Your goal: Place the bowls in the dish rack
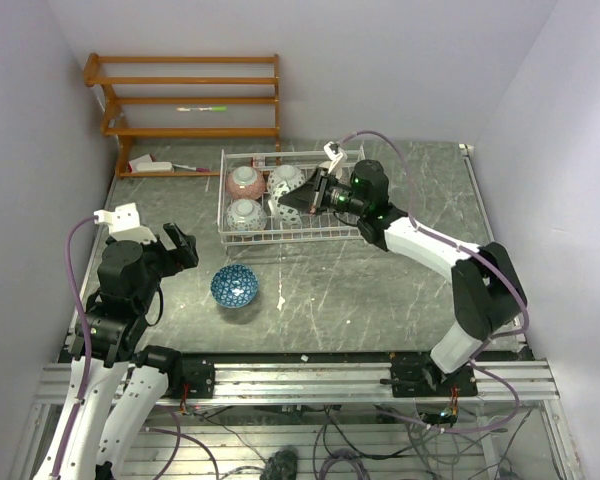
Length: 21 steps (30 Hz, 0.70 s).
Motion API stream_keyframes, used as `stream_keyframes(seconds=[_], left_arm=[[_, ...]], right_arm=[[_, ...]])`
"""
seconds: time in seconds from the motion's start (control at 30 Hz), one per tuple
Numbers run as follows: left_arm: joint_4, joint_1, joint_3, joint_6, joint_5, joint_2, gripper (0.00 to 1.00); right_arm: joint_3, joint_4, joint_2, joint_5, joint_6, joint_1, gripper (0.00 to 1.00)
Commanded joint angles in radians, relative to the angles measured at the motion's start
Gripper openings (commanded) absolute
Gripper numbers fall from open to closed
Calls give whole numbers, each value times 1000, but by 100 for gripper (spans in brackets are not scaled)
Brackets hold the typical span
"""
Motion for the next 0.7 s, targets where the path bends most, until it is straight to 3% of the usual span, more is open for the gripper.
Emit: stream_keyframes(seconds=[0.0,0.43,0.67], left_arm=[[9,13,0,-2,12,-4,97],[13,13,-5,-2,10,-21,97],[14,13,-4,-1,14,-20,98]], right_arm=[[3,258,31,-46,139,-31,0],[-38,742,357,6,489,-53,0],[-41,781,458,48,518,-55,0]])
